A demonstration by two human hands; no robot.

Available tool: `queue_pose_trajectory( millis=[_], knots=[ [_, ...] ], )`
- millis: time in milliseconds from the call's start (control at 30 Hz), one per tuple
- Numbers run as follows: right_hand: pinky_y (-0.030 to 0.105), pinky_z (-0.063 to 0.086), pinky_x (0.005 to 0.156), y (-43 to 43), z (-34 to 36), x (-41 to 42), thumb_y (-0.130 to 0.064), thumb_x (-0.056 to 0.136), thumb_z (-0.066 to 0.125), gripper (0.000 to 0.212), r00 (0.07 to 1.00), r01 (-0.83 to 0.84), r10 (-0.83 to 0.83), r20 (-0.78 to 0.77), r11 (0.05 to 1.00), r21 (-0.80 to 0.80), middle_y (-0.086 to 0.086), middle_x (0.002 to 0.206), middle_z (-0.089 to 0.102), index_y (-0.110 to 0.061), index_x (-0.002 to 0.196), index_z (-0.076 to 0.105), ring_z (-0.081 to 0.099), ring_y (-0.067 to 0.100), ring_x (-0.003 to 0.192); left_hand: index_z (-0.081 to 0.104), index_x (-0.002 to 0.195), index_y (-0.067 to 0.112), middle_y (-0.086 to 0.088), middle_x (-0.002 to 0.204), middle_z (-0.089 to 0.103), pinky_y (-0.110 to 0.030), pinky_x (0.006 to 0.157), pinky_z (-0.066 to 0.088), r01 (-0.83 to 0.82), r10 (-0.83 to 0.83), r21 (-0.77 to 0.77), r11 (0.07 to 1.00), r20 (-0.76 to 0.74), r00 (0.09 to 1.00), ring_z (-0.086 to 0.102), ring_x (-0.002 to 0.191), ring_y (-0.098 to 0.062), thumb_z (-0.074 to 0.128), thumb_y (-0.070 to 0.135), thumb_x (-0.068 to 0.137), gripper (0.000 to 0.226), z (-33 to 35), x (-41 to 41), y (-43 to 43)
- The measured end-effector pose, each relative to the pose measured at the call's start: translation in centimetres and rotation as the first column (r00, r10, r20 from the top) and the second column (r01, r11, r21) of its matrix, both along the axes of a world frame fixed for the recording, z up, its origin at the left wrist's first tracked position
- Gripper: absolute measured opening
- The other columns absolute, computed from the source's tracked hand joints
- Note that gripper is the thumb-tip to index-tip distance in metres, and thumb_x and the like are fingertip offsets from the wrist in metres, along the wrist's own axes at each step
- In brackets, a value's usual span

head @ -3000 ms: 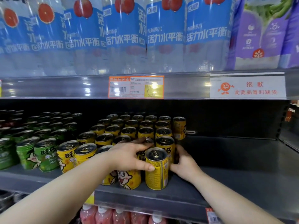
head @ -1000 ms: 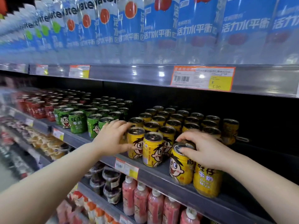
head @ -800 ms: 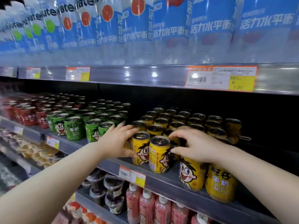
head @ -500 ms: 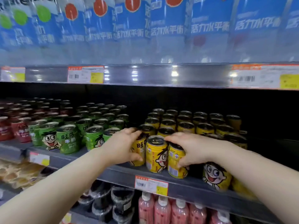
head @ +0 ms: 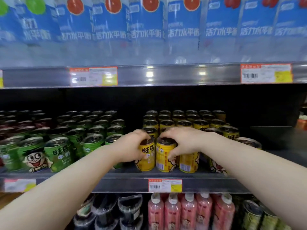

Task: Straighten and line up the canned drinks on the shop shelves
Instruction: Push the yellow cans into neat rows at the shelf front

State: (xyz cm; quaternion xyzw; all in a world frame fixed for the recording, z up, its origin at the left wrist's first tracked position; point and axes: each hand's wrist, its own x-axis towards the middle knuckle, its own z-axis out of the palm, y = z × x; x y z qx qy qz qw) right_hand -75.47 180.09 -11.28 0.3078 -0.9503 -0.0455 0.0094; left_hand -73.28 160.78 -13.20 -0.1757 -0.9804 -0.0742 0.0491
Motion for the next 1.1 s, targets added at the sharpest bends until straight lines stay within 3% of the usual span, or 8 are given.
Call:
queue_pose_trajectory(
  millis=[233,400,467,533,700,867,1000,1100],
  knots=[
    [0.037,0.04,0.104,-0.8,0.7,0.0,-0.055,0.072,0.07,0.088,0.994,0.109,-0.109,0.007,0.993,0.042,0.0,0.148,0.035,-0.029,0.144,0.026,0.037,0.022,0.132,0.041,0.127,0.026,0.001,0.123,0.045,-0.034,0.087,0.047,-0.098,0.096,-0.023,0.995,-0.069,0.993,0.048,0.112,-0.02,0.067,0.068,0.063,0.081,0.1,1.0,0.6],
    [0.03,0.047,0.078,-1.3,0.7,0.4,-0.074,0.065,0.06,0.08,0.983,0.17,-0.167,-0.076,0.984,0.046,-0.001,0.123,0.056,-0.022,0.124,0.046,0.053,0.018,0.106,0.021,0.146,0.026,0.003,0.151,0.025,-0.035,0.11,0.033,0.044,-0.044,-0.019,0.999,0.012,0.999,0.028,0.136,-0.019,0.072,0.043,0.075,0.09,-0.1,0.9,-0.1],
    [0.032,0.048,0.085,-1.2,0.5,0.4,-0.073,0.067,0.06,0.084,0.987,0.159,-0.158,-0.041,0.986,0.041,0.001,0.131,0.052,-0.022,0.131,0.042,0.051,0.019,0.114,0.02,0.147,0.028,0.005,0.153,0.021,-0.032,0.111,0.032,0.053,-0.057,0.052,0.997,0.078,0.995,0.028,0.138,-0.017,0.072,0.034,0.078,0.087,-0.3,0.8,-0.5],
    [0.032,0.041,0.1,-0.9,0.8,0.5,-0.063,0.071,0.065,0.089,0.988,0.141,-0.14,0.071,0.99,-0.002,-0.002,0.147,0.038,-0.025,0.143,0.029,0.04,0.018,0.13,0.021,0.147,0.028,0.004,0.154,0.02,-0.032,0.11,0.033,0.049,-0.053,0.064,0.997,0.064,0.997,0.03,0.137,-0.018,0.072,0.036,0.078,0.087,-0.6,0.7,-0.5],
    [0.026,0.046,0.087,-0.8,1.0,0.8,-0.062,0.069,0.068,0.083,0.987,0.128,-0.125,0.102,0.991,-0.027,-0.003,0.136,0.047,-0.025,0.137,0.039,0.047,0.016,0.12,0.02,0.148,0.025,0.0,0.155,0.016,-0.036,0.11,0.034,0.001,-0.002,0.038,0.999,0.008,1.0,0.03,0.138,-0.023,0.068,0.044,0.079,0.086,-1.4,0.5,0.1],
    [0.034,0.035,0.109,2.4,2.8,0.6,-0.051,0.069,0.074,0.092,0.974,0.177,-0.177,0.143,0.984,0.008,-0.003,0.152,0.027,-0.033,0.145,0.025,0.031,0.019,0.137,0.017,0.147,0.028,-0.001,0.149,0.023,-0.038,0.11,0.03,-0.013,0.006,-0.083,0.996,-0.089,0.996,0.023,0.136,-0.023,0.064,0.06,0.073,0.093,-0.6,0.8,0.7],
    [0.032,0.038,0.102,4.8,2.7,0.7,-0.035,0.073,0.076,0.081,0.957,0.221,-0.235,0.167,0.97,0.096,-0.003,0.145,0.034,-0.037,0.14,0.032,0.038,0.018,0.13,0.019,0.146,0.033,0.001,0.147,0.028,-0.039,0.11,0.025,0.081,-0.096,-0.111,0.991,-0.137,0.986,0.025,0.134,-0.022,0.057,0.066,0.075,0.086,-0.5,0.5,3.0],
    [0.027,0.042,0.088,5.2,1.8,0.8,-0.047,0.071,0.074,0.071,0.958,0.255,-0.256,0.131,0.967,0.018,-0.003,0.135,0.045,-0.033,0.132,0.04,0.046,0.015,0.113,0.02,0.146,0.036,0.003,0.15,0.024,-0.039,0.111,0.023,0.11,-0.122,-0.14,0.984,-0.08,0.989,0.026,0.136,-0.022,0.05,0.06,0.084,0.073,-0.9,0.3,4.5]
  ],
)
